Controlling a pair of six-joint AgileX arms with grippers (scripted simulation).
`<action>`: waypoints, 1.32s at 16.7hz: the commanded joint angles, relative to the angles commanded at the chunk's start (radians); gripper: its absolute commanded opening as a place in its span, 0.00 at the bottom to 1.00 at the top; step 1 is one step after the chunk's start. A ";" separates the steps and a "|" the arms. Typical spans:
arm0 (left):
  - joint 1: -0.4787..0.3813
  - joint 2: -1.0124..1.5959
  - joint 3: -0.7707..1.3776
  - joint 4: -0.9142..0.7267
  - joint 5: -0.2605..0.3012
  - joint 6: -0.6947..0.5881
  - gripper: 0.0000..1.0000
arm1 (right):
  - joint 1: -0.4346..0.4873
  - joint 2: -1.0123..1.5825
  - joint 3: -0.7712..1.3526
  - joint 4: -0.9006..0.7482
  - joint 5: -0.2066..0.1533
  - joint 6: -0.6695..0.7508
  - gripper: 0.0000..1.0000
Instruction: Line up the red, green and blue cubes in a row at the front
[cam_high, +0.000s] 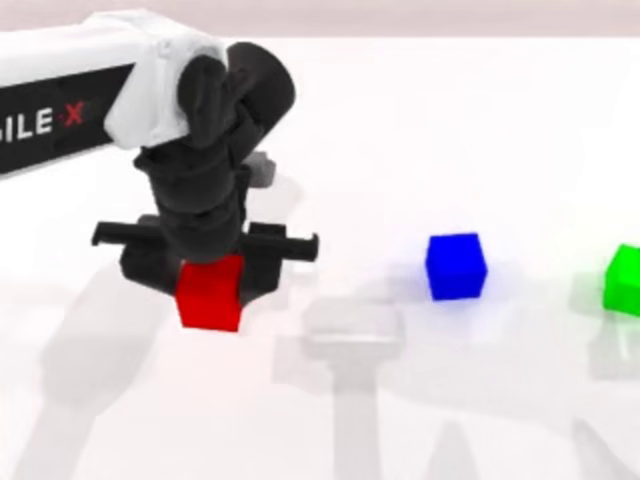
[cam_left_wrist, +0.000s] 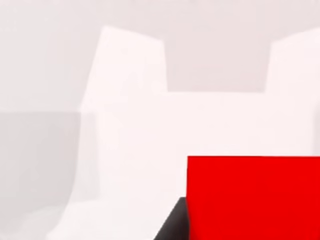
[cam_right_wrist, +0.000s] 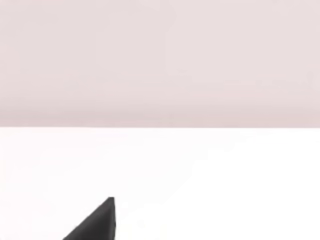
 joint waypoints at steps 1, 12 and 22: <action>-0.037 -0.023 -0.026 -0.001 -0.001 -0.073 0.00 | 0.000 0.000 0.000 0.000 0.000 0.000 1.00; -0.178 -0.135 -0.131 0.012 -0.009 -0.314 0.00 | 0.000 0.000 0.000 0.000 0.000 0.000 1.00; -0.180 -0.045 -0.312 0.286 -0.009 -0.313 0.00 | 0.000 0.000 0.000 0.000 0.000 0.000 1.00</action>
